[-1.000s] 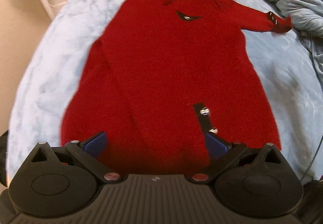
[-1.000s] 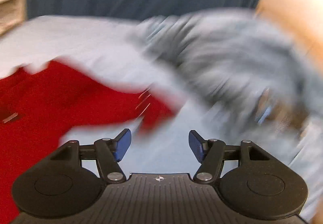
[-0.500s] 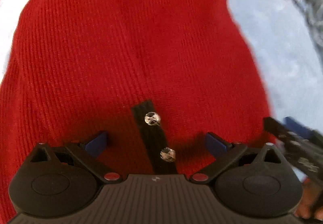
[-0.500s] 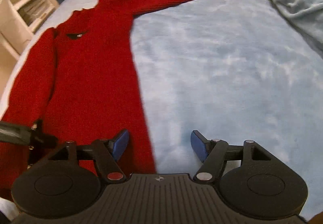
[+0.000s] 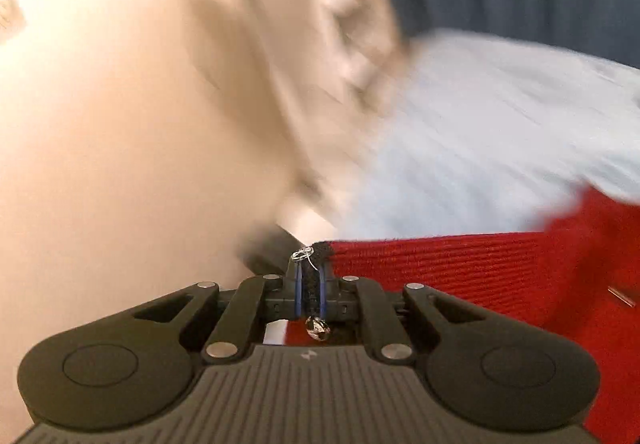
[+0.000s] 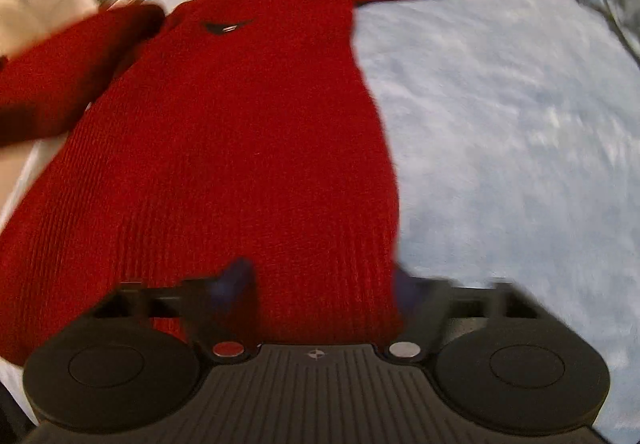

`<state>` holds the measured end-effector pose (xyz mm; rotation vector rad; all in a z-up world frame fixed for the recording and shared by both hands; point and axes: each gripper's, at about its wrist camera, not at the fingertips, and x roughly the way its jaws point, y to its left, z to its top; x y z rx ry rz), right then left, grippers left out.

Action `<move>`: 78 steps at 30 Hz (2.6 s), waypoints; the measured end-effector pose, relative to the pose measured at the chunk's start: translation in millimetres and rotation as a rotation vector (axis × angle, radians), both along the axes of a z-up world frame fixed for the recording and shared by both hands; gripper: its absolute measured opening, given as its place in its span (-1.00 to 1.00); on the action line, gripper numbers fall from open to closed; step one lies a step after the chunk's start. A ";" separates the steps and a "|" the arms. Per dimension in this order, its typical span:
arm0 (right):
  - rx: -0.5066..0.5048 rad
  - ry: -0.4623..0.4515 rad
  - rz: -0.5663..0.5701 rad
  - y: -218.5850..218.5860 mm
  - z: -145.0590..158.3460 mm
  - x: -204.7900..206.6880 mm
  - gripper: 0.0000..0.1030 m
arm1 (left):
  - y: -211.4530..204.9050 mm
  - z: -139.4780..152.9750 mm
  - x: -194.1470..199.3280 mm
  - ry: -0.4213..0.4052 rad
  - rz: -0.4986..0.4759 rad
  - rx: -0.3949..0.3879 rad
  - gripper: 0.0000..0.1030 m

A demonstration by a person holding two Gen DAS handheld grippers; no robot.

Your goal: Fold small clothes

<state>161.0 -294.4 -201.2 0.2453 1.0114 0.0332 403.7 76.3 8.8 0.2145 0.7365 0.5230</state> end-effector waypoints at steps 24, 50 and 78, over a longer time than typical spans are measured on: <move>-0.094 0.020 -0.356 -138.6 45.1 12.8 -0.66 | -68.0 -158.3 -199.2 0.354 -0.442 -0.341 0.99; 0.026 0.028 -0.361 -151.6 41.4 6.2 -0.51 | -75.1 -230.7 -219.3 0.383 -0.321 -0.364 1.00; -0.082 0.037 -0.443 -184.1 -10.3 -1.4 0.00 | -78.1 -222.6 -200.1 0.474 -0.268 -0.394 1.00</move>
